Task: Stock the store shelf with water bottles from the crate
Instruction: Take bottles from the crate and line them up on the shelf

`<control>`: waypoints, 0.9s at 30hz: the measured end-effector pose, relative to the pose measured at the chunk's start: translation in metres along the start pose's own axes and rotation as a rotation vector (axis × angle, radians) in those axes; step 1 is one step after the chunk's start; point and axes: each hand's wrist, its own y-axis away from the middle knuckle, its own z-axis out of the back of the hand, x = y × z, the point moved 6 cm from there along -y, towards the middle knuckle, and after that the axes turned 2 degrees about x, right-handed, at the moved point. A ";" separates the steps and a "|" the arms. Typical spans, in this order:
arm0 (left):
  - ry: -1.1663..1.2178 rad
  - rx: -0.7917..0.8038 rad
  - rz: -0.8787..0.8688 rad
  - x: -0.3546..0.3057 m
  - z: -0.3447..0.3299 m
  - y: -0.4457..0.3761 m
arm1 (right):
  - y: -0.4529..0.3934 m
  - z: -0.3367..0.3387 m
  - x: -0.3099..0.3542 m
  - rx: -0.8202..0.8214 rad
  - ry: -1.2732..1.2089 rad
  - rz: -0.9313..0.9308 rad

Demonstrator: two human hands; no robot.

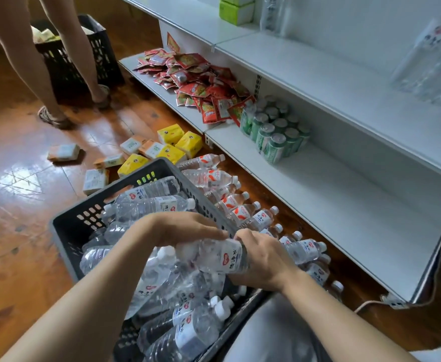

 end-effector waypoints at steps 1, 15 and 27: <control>0.152 -0.010 -0.058 -0.008 0.005 0.005 | 0.003 0.009 -0.004 -0.030 -0.047 -0.068; 0.458 -0.382 -0.668 -0.162 0.012 -0.019 | 0.042 0.107 -0.036 -0.606 -0.451 -0.309; 0.541 -0.270 -1.003 -0.333 -0.006 -0.049 | 0.103 0.236 -0.123 -0.743 -0.281 -0.452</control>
